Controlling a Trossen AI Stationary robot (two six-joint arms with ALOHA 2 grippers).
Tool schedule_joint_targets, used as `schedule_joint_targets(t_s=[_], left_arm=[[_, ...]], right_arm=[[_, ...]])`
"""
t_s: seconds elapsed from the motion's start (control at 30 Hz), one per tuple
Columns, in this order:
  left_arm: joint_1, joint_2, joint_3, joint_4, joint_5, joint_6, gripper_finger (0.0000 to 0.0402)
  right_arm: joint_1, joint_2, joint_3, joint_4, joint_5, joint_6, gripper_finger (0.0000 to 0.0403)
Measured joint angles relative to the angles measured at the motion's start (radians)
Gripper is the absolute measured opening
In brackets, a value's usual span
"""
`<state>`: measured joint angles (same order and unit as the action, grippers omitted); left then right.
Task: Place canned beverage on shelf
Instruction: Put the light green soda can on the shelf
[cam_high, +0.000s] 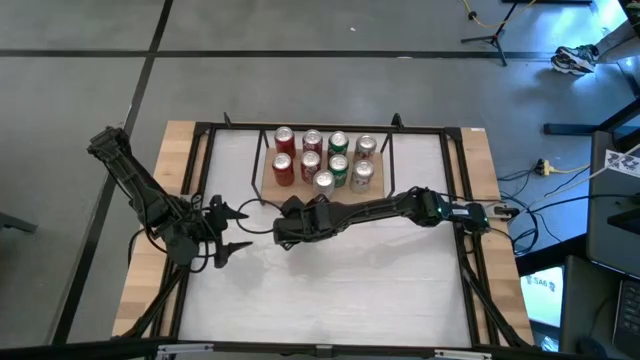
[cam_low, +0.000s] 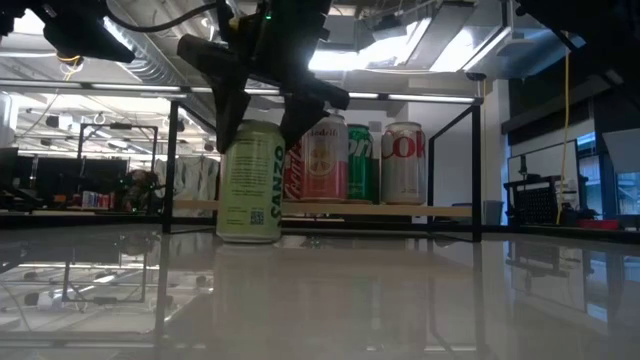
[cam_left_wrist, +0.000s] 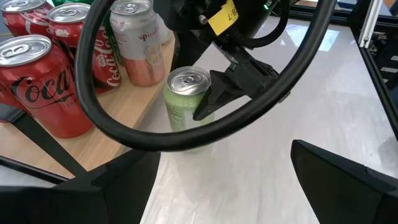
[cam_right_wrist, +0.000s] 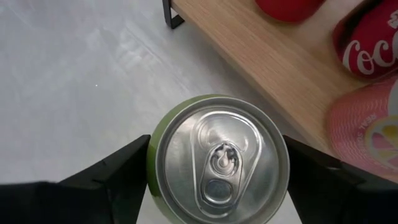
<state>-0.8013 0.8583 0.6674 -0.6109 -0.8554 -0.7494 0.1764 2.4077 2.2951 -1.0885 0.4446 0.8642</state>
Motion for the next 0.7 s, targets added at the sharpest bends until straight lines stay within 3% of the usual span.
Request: schedule_joint_targets(t_s=[0.7], left_arm=[[0.0, 0.0, 0.0, 0.0, 0.0, 0.0, 0.035]], right_arm=[[0.0, 0.0, 0.0, 0.025, -0.015, -0.037, 0.0312]])
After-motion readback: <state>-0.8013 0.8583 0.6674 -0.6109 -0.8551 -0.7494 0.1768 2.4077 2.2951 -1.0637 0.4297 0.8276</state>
